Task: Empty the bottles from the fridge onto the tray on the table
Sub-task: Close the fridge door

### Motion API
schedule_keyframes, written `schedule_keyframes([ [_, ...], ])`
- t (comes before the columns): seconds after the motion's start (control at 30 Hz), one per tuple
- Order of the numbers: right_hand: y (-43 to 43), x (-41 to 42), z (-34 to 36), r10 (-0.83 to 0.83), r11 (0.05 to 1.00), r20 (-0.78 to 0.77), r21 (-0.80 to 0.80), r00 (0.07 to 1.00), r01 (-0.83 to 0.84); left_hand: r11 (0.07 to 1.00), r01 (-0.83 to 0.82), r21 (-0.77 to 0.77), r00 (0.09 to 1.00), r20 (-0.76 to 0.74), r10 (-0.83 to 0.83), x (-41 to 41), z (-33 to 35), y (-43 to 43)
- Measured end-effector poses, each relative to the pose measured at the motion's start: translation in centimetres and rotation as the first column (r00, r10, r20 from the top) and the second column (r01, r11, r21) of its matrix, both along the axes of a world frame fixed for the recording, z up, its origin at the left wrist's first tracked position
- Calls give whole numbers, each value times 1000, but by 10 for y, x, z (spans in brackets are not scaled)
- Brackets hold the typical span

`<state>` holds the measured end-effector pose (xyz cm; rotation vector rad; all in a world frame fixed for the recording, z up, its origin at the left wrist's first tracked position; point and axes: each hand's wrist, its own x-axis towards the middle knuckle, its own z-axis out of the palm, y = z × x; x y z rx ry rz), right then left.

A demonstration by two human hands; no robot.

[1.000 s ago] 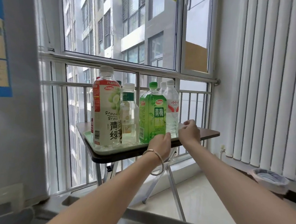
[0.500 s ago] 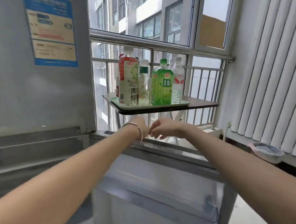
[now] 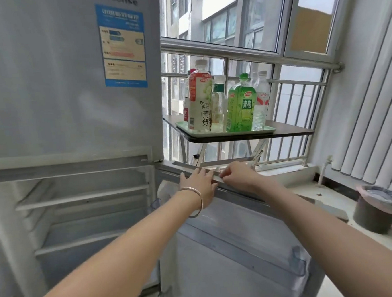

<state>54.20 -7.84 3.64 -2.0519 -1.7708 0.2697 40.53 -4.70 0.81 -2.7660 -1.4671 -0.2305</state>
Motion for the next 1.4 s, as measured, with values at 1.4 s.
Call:
schedule_keyframes([
  [1.4, 13, -328, -70, 207, 950, 295, 166, 933, -263, 972, -234, 21, 972, 32, 233, -405, 1, -31],
])
